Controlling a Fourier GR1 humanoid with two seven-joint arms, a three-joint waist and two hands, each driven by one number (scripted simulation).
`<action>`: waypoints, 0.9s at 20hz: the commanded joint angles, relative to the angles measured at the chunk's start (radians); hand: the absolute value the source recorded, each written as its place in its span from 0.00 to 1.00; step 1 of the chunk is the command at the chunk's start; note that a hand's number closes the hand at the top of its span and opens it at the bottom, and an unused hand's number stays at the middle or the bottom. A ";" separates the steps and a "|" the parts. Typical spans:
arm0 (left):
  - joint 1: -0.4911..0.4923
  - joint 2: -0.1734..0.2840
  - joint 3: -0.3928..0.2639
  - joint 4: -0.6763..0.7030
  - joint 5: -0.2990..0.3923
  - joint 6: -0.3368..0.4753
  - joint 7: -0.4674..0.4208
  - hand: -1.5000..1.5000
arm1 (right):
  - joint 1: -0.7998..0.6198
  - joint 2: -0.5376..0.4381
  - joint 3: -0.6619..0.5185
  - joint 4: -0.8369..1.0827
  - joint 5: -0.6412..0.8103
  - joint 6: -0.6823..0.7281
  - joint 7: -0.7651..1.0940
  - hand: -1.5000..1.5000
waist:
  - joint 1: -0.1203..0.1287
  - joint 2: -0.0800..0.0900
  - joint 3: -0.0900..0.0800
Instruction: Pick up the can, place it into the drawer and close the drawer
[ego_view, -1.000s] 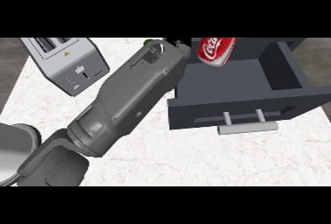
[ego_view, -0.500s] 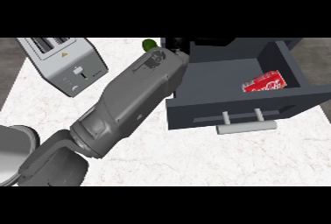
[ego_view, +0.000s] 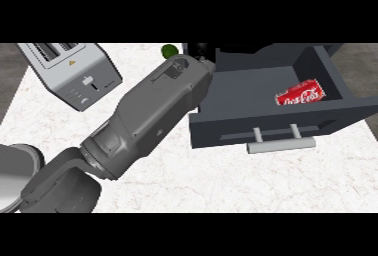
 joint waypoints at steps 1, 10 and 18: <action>-0.010 0.000 0.000 0.010 0.040 0.016 -0.022 0.00 | -0.005 0.006 -0.006 0.002 0.020 0.016 -0.029 0.00 | -0.003 0.001 0.000; -0.012 0.000 -0.001 -0.019 0.093 0.010 -0.103 0.00 | -0.121 -0.087 0.004 -0.073 0.261 0.083 -0.179 0.00 | 0.014 0.004 0.000; -0.063 0.000 -0.001 -0.034 0.114 0.031 -0.122 0.00 | -0.204 -0.050 0.188 -0.147 0.615 0.068 -0.222 0.00 | 0.056 -0.004 -0.001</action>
